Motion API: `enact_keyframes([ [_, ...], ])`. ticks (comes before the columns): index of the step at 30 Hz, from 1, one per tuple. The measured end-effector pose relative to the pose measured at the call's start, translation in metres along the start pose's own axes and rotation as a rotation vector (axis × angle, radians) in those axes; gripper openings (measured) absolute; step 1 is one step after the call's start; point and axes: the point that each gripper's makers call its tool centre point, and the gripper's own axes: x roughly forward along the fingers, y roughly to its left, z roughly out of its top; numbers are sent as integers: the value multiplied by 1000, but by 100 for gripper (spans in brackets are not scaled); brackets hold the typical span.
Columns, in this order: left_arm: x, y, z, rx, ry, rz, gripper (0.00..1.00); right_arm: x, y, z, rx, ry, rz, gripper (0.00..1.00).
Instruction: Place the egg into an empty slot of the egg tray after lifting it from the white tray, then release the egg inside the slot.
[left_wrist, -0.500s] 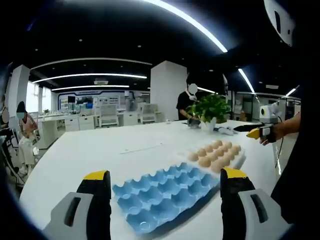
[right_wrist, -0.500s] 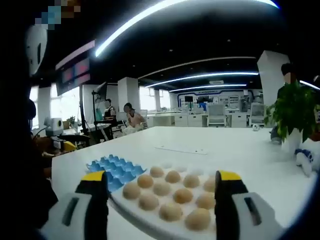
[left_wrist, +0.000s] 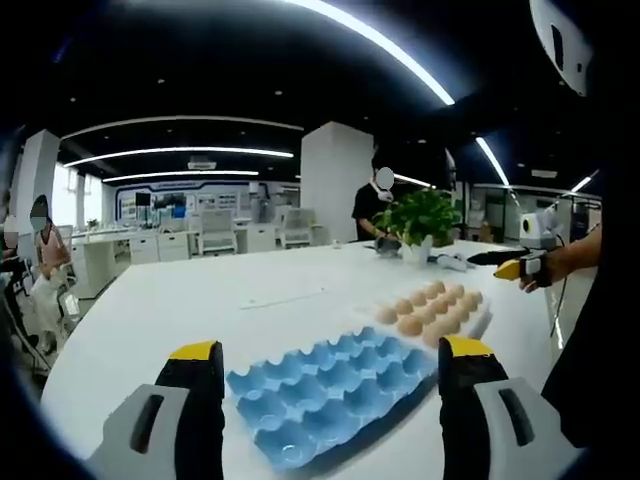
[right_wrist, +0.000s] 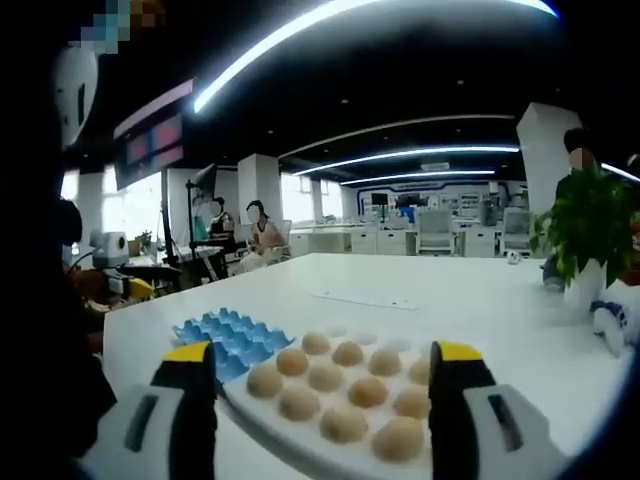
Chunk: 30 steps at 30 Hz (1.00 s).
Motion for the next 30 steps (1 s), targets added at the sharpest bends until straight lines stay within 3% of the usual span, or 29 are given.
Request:
enact_keyframes([
  [30, -3, 1, 3, -3, -6, -6, 88, -4, 1, -6, 4, 9, -11, 90],
])
